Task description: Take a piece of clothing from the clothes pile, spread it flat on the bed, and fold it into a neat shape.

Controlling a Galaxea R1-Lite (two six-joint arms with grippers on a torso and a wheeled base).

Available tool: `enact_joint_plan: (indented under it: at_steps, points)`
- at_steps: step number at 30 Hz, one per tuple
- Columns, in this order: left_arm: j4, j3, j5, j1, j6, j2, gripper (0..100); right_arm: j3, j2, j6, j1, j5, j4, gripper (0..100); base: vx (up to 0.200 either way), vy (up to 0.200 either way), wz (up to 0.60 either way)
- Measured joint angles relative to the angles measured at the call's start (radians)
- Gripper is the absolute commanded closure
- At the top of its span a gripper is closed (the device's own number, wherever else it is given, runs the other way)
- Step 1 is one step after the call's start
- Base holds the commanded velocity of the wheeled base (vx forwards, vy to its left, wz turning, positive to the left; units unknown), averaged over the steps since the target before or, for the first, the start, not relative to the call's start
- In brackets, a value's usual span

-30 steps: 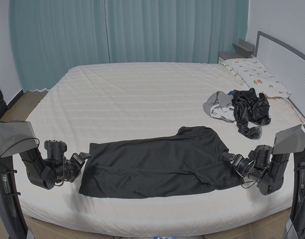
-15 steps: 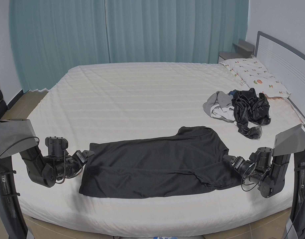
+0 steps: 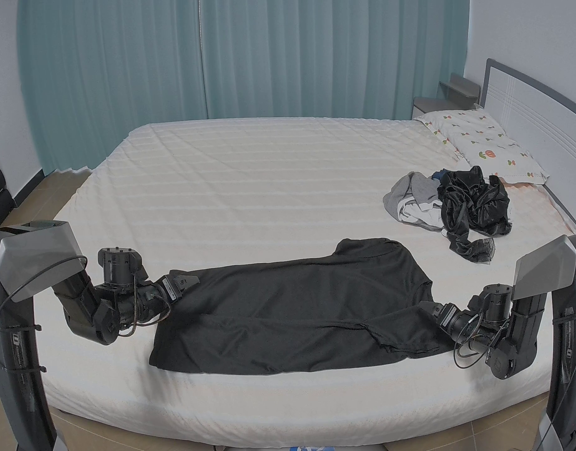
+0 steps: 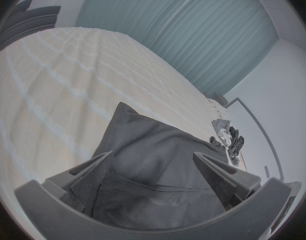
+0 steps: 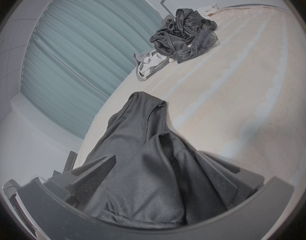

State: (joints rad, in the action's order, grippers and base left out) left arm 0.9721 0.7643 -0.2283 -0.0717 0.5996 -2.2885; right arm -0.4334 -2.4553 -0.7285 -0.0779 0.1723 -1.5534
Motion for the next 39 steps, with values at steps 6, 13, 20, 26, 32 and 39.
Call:
enact_joint_plan:
  at_steps: [6, 13, 20, 26, 32, 39]
  points:
    - [0.002, -0.019, -0.002, 0.004, -0.055, -0.024, 0, 0.001, 0.003, 0.003, 0.0, 0.0, 0.0, 0, 0.0, 0.0, 0.0]
    - [0.003, -0.042, -0.007, 0.016, -0.079, -0.034, 0, 0.003, 0.004, 0.003, 0.001, 0.0, 0.0, 0, 0.0, 0.0, 0.0]
    - [0.005, -0.05, -0.056, 0.03, -0.085, -0.041, 0, 0.004, 0.005, 0.003, 0.0, 0.0, 0.0, 0, 0.0, 0.0, 0.0]
    - [0.005, -0.056, -0.064, 0.038, -0.093, -0.045, 100, 0.004, 0.005, 0.003, 0.0, 0.0, 0.001, 0, 0.0, 0.0, 0.0]
    - [0.012, -0.063, -0.062, 0.043, -0.114, -0.055, 100, 0.004, 0.005, 0.003, 0.001, 0.001, 0.0, 0, 0.0, 0.0, 0.0]
    - [0.047, -0.094, -0.054, 0.052, -0.11, -0.053, 100, 0.004, 0.007, 0.003, 0.003, 0.001, 0.001, 0, 0.0, 0.0, 0.0]
